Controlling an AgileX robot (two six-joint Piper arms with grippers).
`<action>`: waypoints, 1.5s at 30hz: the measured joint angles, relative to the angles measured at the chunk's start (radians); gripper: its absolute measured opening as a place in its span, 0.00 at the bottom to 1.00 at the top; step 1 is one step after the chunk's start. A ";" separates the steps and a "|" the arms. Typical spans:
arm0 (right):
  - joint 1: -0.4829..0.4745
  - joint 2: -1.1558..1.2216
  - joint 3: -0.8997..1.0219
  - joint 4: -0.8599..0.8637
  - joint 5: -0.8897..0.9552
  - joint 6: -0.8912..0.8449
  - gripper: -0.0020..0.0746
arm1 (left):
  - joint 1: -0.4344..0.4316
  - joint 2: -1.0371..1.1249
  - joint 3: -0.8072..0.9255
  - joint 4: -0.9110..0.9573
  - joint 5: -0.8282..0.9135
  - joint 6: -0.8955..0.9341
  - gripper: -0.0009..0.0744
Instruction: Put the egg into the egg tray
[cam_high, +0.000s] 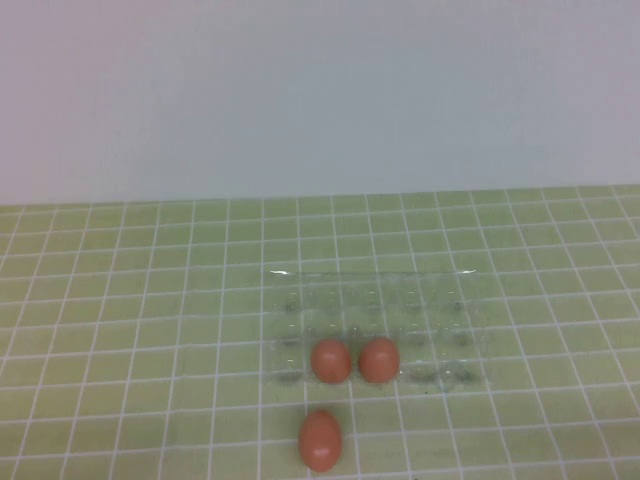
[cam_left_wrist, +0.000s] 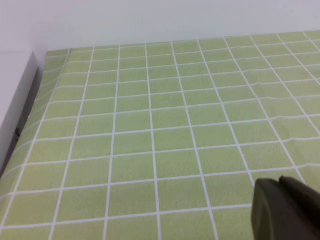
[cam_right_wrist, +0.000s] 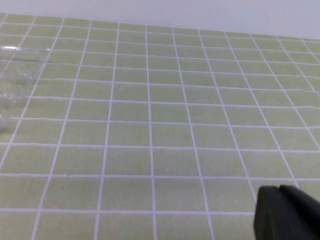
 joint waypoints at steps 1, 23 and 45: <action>0.000 0.000 0.000 0.000 0.000 0.000 0.02 | 0.000 0.000 0.000 0.000 0.000 0.000 0.01; 0.000 0.000 0.000 0.000 0.000 0.000 0.02 | 0.000 0.000 0.000 0.032 0.000 0.024 0.01; 0.000 0.000 0.000 0.000 0.000 0.000 0.02 | 0.000 0.000 0.000 0.032 0.000 0.025 0.01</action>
